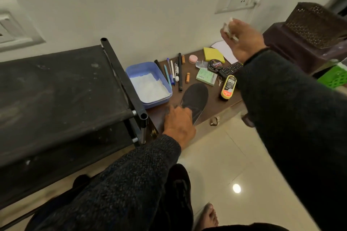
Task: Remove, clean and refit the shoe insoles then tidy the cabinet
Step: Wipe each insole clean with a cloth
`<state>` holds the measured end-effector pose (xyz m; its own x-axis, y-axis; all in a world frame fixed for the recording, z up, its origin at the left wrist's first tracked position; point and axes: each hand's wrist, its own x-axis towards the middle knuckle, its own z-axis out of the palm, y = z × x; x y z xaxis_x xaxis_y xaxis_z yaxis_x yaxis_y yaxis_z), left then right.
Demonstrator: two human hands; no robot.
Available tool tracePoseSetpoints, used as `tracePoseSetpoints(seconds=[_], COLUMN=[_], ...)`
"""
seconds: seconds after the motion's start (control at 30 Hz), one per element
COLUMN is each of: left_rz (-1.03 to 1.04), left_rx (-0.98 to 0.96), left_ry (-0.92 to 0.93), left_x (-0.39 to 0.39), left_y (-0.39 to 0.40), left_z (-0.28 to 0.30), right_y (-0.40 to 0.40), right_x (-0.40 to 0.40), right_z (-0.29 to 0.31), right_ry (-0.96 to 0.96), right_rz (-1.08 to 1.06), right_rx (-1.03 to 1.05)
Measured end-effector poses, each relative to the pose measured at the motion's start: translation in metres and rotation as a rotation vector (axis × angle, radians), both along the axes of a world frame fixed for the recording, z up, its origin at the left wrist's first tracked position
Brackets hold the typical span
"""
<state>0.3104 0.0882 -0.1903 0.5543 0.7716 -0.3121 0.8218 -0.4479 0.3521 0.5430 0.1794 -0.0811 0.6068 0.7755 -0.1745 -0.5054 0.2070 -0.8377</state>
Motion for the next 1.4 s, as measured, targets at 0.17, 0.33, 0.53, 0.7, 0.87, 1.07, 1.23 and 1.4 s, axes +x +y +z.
tracePoseSetpoints(seconds=[0.17,0.33,0.53,0.7,0.87,1.07,1.23,1.4], left_rz=[-0.05,-0.018,-0.013,-0.031,-0.149,-0.172,-0.19,-0.202], left_rx=[-0.156,-0.151,-0.063,-0.126,0.022,-0.01,0.013,-0.001], left_ry=[0.297,0.178,0.179,0.189,0.166,0.216,0.264,0.256], left_x=[-0.008,-0.004,-0.002,-0.009,-0.021,-0.023,-0.016,-0.011], left_y=[0.007,0.008,0.007,0.003,-0.022,-0.031,-0.027,-0.019], left_z=[-0.002,-0.008,-0.005,0.009,0.014,0.013,0.015,0.016], right_y=[0.015,-0.003,-0.018,-0.038,-0.052,-0.072,-0.122,-0.12], right_x=[-0.005,-0.016,-0.014,-0.03,-0.034,-0.056,-0.099,-0.091], right_z=[-0.032,-0.077,-0.087,-0.112,-0.137,-0.15,-0.148,-0.16], right_ry=[-0.317,-0.447,-1.091,-1.515,-1.624,-1.505,-1.469,-1.558], right_rz=[0.239,0.319,0.45,0.47,0.35,0.215,0.39,0.329], right_rx=[-0.34,-0.506,-0.79,-0.821,-0.769,-0.791,-0.667,-0.639])
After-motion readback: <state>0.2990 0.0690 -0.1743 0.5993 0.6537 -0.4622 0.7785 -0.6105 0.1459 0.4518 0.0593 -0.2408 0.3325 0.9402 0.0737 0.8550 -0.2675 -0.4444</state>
